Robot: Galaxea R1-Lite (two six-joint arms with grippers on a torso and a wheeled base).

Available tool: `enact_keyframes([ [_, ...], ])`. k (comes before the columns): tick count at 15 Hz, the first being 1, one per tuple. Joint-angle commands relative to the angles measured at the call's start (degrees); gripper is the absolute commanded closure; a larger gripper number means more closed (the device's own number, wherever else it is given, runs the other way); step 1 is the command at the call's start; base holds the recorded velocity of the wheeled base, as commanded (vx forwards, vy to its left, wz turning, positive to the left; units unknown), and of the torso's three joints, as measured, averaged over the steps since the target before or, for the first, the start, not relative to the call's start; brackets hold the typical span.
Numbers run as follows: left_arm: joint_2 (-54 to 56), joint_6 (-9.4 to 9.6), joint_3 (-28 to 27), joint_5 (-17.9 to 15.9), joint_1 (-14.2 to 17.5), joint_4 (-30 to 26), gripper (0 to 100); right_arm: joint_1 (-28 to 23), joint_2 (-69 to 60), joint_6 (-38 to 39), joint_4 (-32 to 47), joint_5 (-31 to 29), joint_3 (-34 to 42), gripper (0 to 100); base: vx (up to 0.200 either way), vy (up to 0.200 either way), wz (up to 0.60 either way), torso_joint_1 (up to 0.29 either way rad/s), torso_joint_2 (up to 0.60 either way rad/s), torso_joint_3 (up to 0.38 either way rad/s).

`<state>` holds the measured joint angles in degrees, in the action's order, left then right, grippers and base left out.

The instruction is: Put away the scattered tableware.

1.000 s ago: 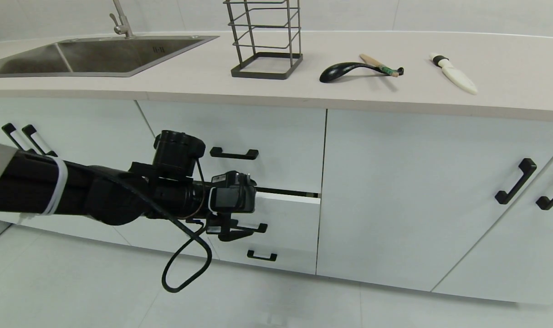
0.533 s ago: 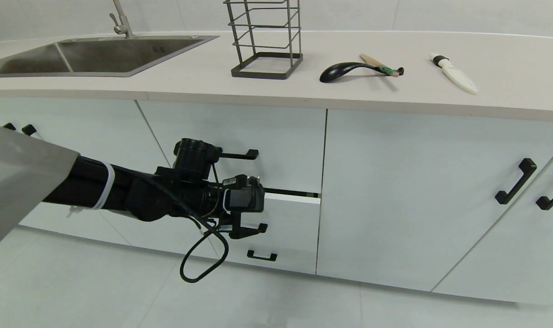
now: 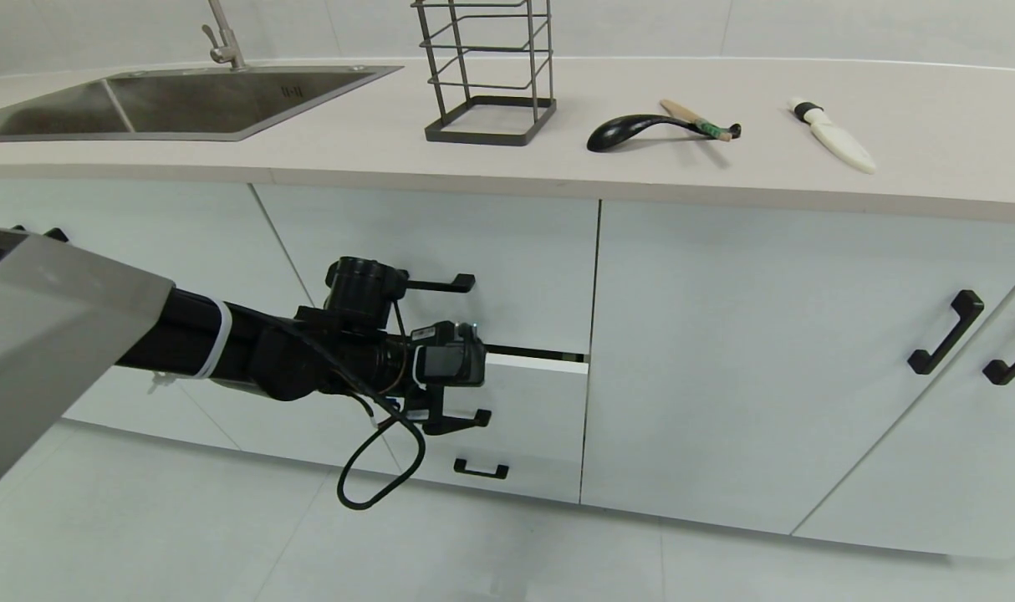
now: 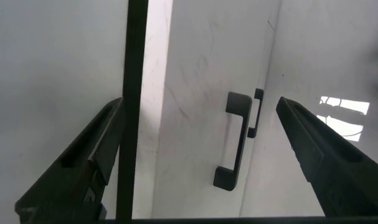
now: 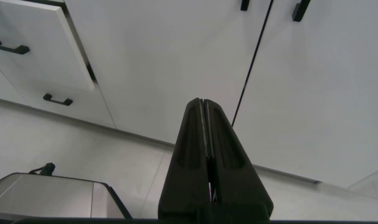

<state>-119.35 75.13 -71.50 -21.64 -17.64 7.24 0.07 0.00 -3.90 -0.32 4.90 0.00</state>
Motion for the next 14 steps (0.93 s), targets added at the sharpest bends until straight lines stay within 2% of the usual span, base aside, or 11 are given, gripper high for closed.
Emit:
enact_keyframes([
  [1,-0.27,-0.07,0.13,0.11,0.06,0.32,0,0.01,0.0,-0.05,-0.03,0.02,0.0,100,0.0,0.0,0.0,0.0,0.0,0.0],
  [12,0.25,-0.16,3.03,0.11,0.15,0.14,0,0.01,0.0,0.03,-0.03,0.02,0.0,100,0.0,0.0,0.0,0.0,0.0,0.0],
  [14,1.22,0.1,5.14,0.02,0.15,0.14,0,0.01,0.0,-0.05,-0.03,0.02,0.0,100,0.0,0.0,0.0,0.0,0.0,0.0],
])
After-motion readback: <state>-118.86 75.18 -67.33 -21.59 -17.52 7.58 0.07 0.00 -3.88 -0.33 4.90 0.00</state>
